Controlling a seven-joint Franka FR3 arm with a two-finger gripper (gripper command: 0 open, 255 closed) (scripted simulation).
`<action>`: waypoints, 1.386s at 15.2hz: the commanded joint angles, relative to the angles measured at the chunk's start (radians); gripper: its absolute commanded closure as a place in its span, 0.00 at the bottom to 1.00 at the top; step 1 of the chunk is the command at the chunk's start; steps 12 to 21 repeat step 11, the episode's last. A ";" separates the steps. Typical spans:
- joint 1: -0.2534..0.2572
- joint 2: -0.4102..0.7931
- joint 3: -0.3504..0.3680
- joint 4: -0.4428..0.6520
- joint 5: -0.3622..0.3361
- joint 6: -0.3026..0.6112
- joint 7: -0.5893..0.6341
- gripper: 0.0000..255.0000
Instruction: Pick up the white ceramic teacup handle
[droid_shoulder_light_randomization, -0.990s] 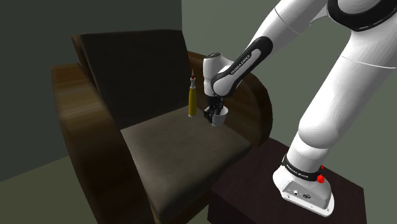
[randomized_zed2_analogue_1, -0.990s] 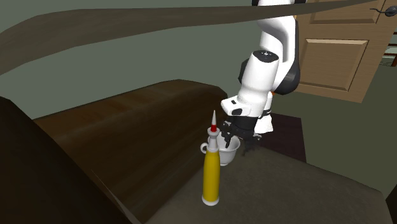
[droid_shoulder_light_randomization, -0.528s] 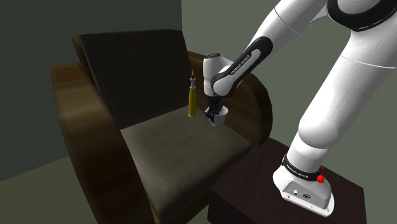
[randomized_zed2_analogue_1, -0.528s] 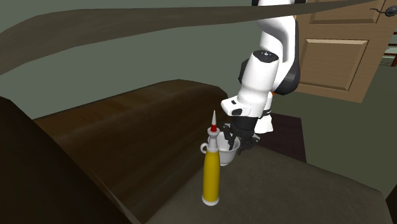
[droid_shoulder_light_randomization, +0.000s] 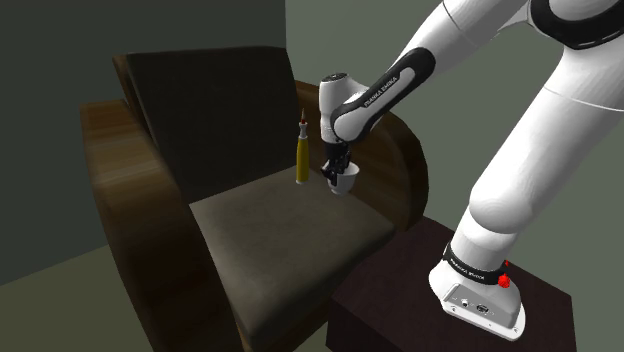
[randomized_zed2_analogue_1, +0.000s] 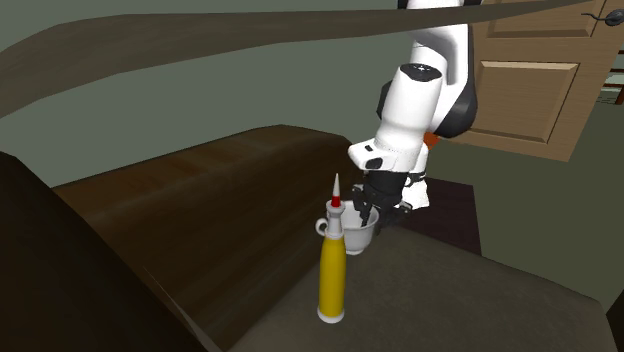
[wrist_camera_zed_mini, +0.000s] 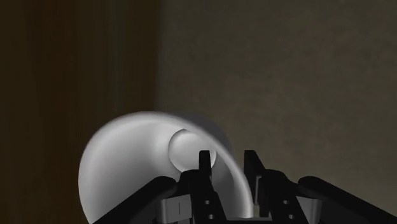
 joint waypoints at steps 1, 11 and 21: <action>0.001 -0.023 -0.002 0.005 0.007 -0.027 -0.010 1.00; 0.006 -0.101 -0.002 0.051 0.034 -0.148 -0.041 1.00; 0.006 -0.101 -0.002 0.051 0.034 -0.148 -0.041 1.00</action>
